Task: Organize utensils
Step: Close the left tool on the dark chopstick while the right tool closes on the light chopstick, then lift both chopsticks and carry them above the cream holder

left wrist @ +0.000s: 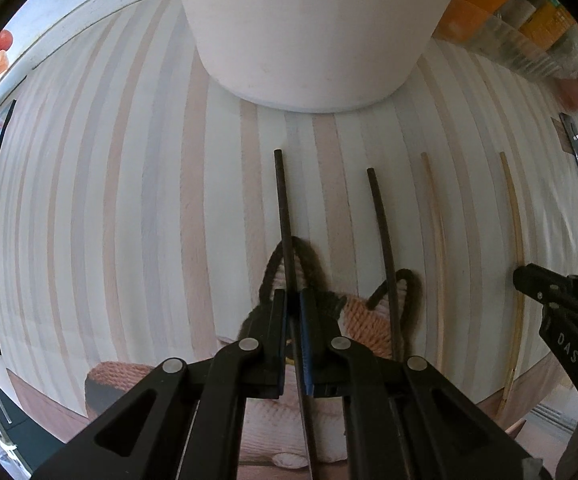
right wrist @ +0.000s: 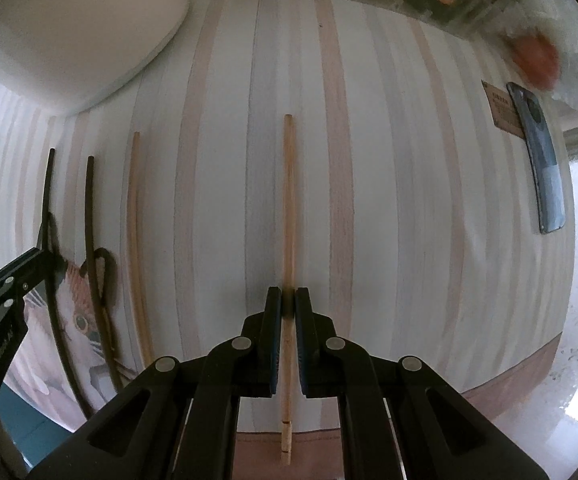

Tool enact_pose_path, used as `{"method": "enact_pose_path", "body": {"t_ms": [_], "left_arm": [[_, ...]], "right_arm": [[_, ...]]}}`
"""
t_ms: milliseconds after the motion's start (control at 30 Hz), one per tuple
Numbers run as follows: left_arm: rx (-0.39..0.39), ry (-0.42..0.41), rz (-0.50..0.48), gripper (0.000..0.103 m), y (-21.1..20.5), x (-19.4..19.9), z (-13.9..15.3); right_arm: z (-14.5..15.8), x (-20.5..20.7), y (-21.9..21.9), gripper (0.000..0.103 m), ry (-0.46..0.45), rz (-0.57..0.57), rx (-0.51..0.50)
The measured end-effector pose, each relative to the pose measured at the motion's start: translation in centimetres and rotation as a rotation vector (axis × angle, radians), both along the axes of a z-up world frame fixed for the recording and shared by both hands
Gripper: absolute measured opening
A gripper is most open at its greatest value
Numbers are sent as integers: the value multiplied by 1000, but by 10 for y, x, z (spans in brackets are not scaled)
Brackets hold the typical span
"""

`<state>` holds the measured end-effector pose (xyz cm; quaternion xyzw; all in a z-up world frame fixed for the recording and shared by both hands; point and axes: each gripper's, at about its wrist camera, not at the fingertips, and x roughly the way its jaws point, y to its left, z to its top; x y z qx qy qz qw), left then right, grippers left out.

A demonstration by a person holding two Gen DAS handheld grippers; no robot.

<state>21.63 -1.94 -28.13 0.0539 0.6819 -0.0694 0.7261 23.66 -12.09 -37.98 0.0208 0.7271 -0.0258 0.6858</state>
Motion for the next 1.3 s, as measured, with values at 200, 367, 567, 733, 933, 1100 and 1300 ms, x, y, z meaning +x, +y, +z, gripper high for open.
{"method": "enact_pose_path", "body": {"t_ms": [200, 367, 567, 733, 933, 1100, 1300], "left_arm": [[0, -3, -4, 4, -1, -3, -3], [-4, -5, 1, 4, 1, -3, 0], [3, -34, 2, 3, 4, -10, 11], [1, -106, -5, 3, 3, -16, 39], [-9, -206, 1, 3, 7, -23, 82], [-19, -321, 35, 3, 16, -29, 119], [-43, -454, 77, 3, 28, -34, 164]], "right_arm": [[0, 10, 4, 9, -1, 0, -14], [-4, 15, 5, 9, -8, -1, -20], [-1, 9, -5, 7, -41, -41, 24], [22, 5, -18, 7, -129, -46, 66], [59, 7, -30, 7, -262, -40, 77], [90, 3, -38, 7, -388, -41, 63], [131, 3, -43, 7, -537, -46, 50]]}}
